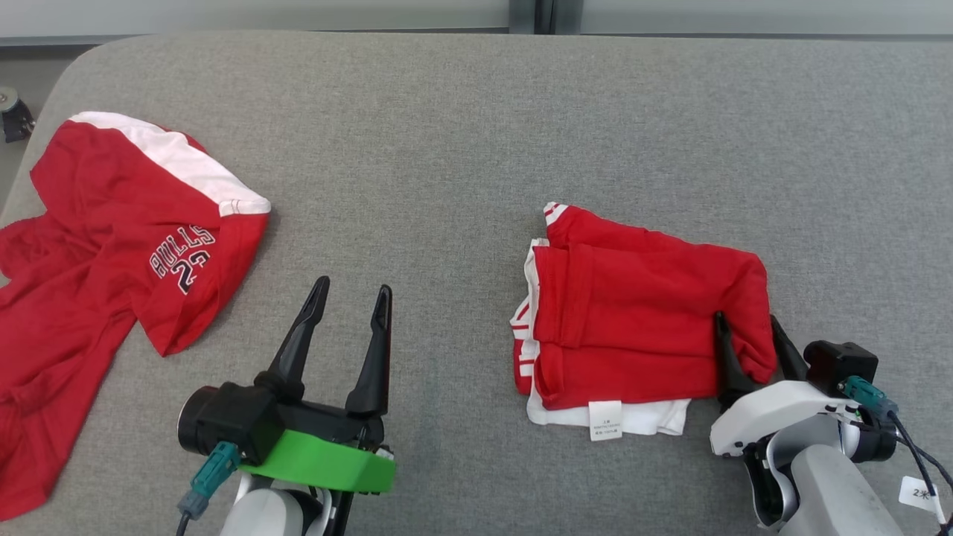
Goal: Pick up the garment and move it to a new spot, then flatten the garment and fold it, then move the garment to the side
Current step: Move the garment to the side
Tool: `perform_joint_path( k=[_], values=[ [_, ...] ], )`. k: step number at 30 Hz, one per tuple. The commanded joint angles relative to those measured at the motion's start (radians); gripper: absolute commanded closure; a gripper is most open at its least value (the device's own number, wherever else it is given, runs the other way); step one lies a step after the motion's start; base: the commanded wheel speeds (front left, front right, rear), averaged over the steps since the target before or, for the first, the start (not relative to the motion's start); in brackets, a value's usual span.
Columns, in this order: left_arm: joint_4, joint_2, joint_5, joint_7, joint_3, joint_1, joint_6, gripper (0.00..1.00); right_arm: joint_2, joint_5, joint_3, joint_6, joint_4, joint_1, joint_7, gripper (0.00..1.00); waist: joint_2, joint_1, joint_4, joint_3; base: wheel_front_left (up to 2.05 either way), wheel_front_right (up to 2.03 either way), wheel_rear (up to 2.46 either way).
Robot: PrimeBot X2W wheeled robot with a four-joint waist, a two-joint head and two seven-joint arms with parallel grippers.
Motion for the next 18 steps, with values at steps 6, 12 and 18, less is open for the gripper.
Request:
perform_joint_path(
  k=[6, 12, 18],
  values=[
    [-0.001, 0.002, 0.012, -0.003, -0.002, -0.016, -0.005, 0.00, -0.027, -0.041, 0.066, -0.002, 0.052, -0.029, 0.001, 1.00, 0.0000, 0.0000, -0.021, -0.008, 0.00, 0.00, 0.00],
    [-0.011, 0.002, 0.020, -0.003, 0.010, -0.012, -0.004, 0.00, -0.094, -0.087, 0.110, -0.002, 0.020, -0.067, -0.001, 1.00, 0.0000, 0.0000, -0.088, -0.013, 0.00, 0.00, 0.00],
    [-0.019, 0.002, 0.037, -0.003, 0.004, -0.031, -0.005, 0.00, -0.202, -0.141, 0.153, -0.002, -0.002, -0.122, -0.001, 1.00, 0.0000, 0.0000, -0.169, 0.023, 0.00, 0.00, 0.00]
  ],
)
